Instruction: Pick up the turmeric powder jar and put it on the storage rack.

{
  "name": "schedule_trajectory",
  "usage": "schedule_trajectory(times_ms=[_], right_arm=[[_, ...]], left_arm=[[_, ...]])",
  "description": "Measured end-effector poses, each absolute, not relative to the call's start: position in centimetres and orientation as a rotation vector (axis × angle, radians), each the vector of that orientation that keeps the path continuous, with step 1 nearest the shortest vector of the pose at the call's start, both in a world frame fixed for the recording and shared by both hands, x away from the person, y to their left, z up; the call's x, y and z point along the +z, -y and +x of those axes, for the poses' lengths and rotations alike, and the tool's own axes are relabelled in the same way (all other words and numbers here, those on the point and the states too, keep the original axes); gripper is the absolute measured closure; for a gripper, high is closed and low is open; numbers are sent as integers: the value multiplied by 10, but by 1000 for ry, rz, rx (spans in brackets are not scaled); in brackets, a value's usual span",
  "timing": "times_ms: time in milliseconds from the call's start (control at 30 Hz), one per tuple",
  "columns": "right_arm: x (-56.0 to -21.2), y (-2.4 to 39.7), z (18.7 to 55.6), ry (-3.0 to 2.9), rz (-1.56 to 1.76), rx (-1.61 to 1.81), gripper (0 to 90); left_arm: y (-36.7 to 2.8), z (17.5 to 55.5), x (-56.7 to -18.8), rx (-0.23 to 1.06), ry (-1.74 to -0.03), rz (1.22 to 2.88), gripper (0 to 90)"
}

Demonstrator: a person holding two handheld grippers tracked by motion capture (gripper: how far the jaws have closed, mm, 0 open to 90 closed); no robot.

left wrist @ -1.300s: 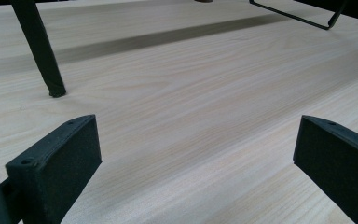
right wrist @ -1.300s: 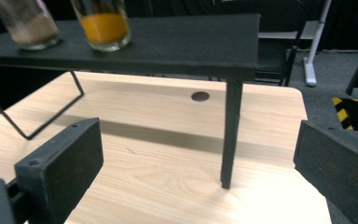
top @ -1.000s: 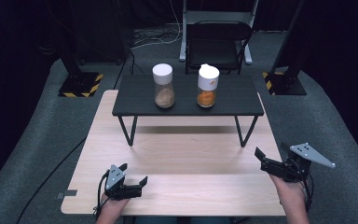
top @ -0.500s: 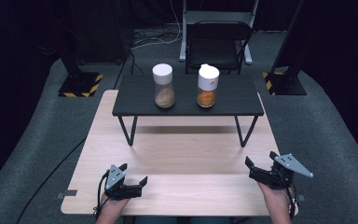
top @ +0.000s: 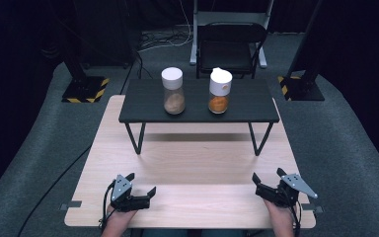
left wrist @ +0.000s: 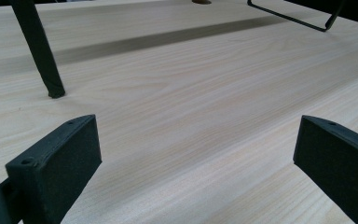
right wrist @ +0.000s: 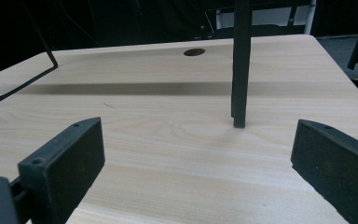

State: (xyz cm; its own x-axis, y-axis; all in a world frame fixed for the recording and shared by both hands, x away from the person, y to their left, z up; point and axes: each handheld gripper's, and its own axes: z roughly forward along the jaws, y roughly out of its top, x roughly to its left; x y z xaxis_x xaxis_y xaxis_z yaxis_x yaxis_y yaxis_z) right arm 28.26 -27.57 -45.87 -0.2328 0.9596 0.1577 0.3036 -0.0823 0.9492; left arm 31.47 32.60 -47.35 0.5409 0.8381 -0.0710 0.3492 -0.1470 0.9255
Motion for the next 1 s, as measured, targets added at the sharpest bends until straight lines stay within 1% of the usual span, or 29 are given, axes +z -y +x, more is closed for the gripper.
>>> schedule_trajectory(times_ms=[333,1000], right_arm=[[-475,274,286,-1592,1428,1320,24],[-471,274,293,-1631,1447,1294,19]], left_arm=[[-326,314,-474,585,-997,1730,2],[-327,313,-475,586,-988,1728,0]])
